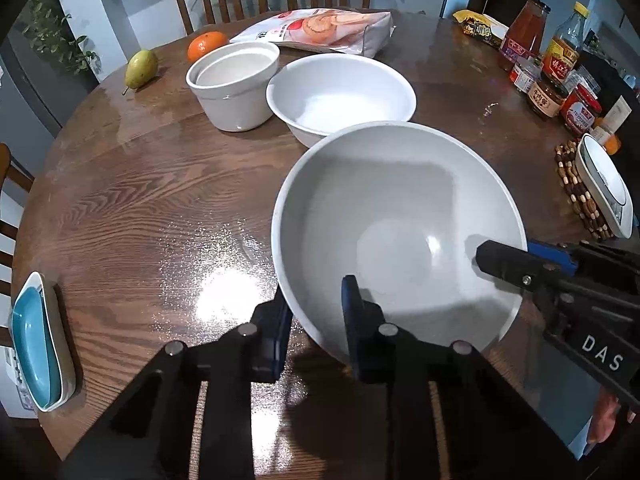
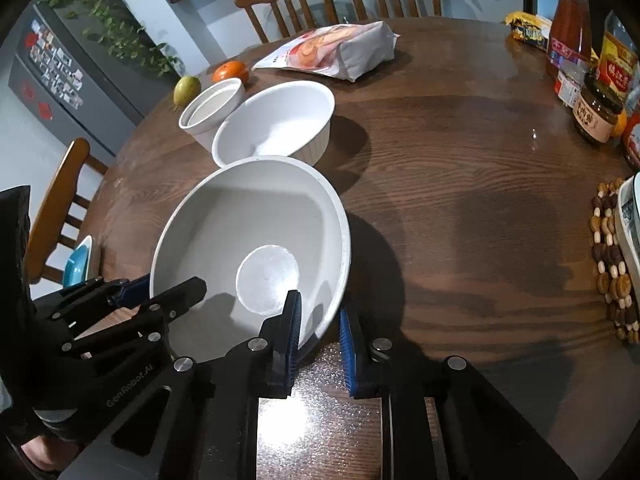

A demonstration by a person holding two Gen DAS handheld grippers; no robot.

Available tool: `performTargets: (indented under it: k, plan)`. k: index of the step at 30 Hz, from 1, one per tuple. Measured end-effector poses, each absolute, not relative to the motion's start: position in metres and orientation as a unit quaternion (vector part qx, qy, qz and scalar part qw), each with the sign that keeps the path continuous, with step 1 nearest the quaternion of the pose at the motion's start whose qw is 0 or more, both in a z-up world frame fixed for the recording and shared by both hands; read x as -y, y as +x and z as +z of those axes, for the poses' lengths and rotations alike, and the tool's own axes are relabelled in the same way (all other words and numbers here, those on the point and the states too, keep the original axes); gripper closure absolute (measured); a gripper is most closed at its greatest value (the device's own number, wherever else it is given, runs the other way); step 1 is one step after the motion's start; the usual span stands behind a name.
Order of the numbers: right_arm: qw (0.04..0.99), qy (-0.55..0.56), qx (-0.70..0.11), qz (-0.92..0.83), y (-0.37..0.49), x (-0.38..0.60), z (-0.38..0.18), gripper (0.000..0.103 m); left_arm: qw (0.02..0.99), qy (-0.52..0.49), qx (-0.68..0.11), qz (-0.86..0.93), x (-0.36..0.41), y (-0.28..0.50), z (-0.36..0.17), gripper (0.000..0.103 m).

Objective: Organize plates and bowls
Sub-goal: 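Grasp the rim of the large white bowl with both grippers, then carry the large white bowl beside the plate stack and set it down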

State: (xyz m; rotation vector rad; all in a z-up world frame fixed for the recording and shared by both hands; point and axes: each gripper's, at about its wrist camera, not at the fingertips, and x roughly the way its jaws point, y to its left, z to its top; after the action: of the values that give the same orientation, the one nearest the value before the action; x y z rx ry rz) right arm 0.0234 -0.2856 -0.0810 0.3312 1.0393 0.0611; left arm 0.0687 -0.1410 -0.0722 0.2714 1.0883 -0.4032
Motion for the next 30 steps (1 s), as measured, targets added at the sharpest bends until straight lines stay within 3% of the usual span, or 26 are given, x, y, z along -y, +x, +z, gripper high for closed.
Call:
performTargets:
  k: [30]
  plan:
    - [0.885, 0.108, -0.447, 0.07, 0.008, 0.222, -0.03, 0.085, 0.876, 0.11, -0.449, -0.137, 0.071, 0.036, -0.026, 0.082]
